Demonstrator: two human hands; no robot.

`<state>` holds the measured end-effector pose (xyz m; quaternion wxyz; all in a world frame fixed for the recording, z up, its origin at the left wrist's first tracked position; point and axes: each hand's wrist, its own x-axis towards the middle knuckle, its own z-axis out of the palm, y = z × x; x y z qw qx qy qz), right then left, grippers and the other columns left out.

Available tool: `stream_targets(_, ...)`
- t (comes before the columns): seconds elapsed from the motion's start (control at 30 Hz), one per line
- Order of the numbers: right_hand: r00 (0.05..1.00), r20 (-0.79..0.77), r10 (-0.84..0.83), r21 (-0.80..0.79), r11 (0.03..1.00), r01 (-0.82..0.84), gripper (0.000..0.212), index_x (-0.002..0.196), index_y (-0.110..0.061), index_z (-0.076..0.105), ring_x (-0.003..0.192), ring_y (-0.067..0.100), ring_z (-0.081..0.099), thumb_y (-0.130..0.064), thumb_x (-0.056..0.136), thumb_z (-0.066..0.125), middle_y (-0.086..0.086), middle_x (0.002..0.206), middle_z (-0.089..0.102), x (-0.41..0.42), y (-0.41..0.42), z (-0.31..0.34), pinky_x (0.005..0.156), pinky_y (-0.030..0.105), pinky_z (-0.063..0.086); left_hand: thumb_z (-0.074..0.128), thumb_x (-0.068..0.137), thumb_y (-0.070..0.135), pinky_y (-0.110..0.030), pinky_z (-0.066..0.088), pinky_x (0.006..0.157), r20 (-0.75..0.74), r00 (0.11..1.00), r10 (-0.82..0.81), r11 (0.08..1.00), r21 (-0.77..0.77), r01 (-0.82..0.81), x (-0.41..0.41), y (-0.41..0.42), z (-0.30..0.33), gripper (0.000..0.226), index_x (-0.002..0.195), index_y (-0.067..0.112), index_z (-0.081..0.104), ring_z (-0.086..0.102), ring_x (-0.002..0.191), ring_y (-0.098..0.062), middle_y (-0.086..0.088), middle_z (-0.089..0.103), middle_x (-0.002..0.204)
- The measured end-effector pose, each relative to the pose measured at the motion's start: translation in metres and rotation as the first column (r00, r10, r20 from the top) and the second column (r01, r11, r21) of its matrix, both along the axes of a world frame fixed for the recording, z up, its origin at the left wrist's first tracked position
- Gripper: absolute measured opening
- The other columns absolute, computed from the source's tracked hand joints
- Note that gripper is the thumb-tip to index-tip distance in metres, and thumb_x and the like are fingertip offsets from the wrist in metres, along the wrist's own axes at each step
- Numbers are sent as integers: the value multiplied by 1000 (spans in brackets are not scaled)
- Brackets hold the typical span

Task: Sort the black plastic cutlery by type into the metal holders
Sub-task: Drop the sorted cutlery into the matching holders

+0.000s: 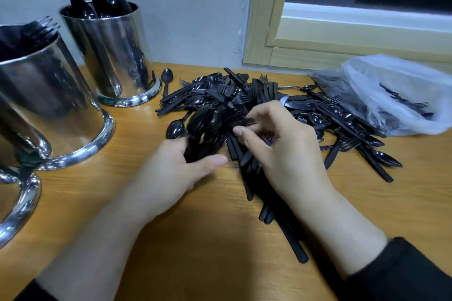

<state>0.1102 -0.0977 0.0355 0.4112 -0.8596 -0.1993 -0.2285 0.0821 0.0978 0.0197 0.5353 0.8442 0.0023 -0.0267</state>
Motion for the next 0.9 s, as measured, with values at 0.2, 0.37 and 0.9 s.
stream_targets(0.2,979,-58,-195,107,974,201,18,88,-25,62,60,11,59,-41,97,62,-5,70,63,16,-62,6,64,39,51,68,96,23,-27,35,45,-59,996,66,942,-325,-81,4,-23,1,21,90,4,62,40,49,-15,1,48,56)
stream_targets(0.37,946,-146,-289,-122,954,273,5,94,-34,69,86,8,65,-31,96,65,-13,88,70,24,-128,-10,83,35,53,65,95,38,-29,34,46,60,988,139,880,-464,-96,14,-64,7,47,98,-9,63,41,53,-22,-15,52,68)
stream_targets(0.9,984,-177,-26,-487,871,-64,37,136,-36,59,123,11,42,-33,99,56,-20,139,54,43,-86,-20,102,44,32,67,99,30,-24,34,45,54,977,204,899,-406,-165,33,-94,0,32,73,13,57,40,47,-13,-3,55,65)
